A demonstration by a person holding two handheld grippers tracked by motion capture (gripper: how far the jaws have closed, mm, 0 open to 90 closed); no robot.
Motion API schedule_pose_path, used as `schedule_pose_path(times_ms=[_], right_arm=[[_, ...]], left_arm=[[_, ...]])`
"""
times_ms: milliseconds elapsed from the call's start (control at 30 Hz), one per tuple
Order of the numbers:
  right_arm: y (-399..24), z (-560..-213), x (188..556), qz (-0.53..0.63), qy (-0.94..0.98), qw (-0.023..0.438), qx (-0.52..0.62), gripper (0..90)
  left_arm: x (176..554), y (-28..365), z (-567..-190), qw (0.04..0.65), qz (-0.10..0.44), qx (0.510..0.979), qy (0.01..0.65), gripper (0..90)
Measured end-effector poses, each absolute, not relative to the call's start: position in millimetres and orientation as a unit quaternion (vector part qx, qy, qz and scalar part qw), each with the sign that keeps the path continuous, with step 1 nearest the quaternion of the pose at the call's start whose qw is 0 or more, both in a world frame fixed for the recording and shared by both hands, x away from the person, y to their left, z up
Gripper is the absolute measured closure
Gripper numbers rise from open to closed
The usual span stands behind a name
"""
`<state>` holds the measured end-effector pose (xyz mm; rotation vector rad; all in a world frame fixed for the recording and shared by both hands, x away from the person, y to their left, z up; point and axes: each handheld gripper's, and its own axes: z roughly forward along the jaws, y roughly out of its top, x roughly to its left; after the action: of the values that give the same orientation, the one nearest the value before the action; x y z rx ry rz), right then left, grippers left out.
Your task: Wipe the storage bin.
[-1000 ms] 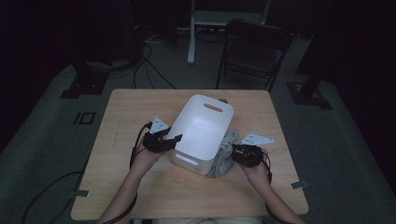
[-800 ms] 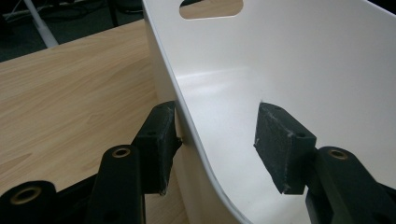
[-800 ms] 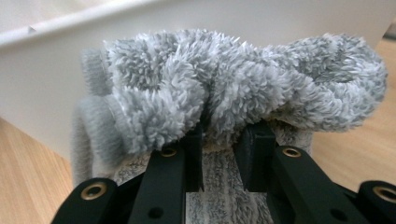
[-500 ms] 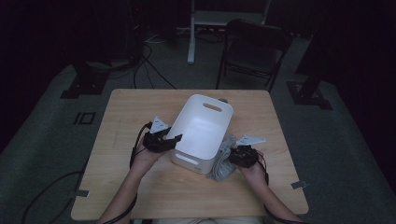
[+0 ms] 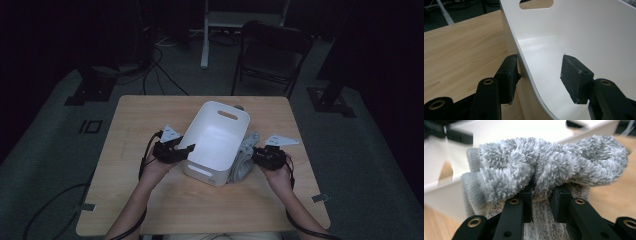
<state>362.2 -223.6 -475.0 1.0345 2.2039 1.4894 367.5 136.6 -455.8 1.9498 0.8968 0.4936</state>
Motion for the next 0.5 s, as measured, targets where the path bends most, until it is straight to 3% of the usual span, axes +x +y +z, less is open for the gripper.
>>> schedule_pose_path(times_ms=[200,500], right_arm=[[-224,-461,376,0.523,0.753,0.167,0.363,74.1],[-218,-481,383,0.502,0.756,0.166,0.386,74.3]], left_arm=[[368,137,-456,0.452,0.199,0.792,0.360,48.2],[368,137,-455,0.449,0.196,0.794,0.359,48.0]])
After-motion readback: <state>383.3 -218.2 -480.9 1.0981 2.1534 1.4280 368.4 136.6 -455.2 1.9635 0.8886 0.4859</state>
